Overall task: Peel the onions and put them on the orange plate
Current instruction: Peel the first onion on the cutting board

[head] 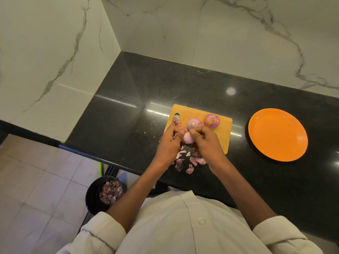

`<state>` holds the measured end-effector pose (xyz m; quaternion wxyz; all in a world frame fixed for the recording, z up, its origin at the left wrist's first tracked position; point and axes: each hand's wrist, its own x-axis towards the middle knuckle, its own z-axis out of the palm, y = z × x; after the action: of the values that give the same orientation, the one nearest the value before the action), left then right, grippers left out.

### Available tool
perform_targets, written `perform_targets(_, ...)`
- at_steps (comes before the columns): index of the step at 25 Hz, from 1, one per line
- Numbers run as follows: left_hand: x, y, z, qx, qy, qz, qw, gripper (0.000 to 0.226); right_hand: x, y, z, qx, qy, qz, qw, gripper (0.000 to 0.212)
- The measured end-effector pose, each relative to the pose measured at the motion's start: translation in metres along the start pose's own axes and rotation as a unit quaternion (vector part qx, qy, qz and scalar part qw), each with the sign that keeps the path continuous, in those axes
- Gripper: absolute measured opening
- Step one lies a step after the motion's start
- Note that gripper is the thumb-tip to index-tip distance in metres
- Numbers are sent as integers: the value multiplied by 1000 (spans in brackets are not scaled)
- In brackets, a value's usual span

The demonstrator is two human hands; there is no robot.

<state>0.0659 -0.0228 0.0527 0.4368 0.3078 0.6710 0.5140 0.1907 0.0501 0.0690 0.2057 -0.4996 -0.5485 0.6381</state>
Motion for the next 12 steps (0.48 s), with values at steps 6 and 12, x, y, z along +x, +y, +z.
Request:
perform_targets(6,7,-4,1,6,78,-50,996,13,-4,4,4,25,21,-26,999,25)
perform_targets(12,4,-13,-11,-36,66,-66,995,9,-6,4,1,50,22,-31,998,40)
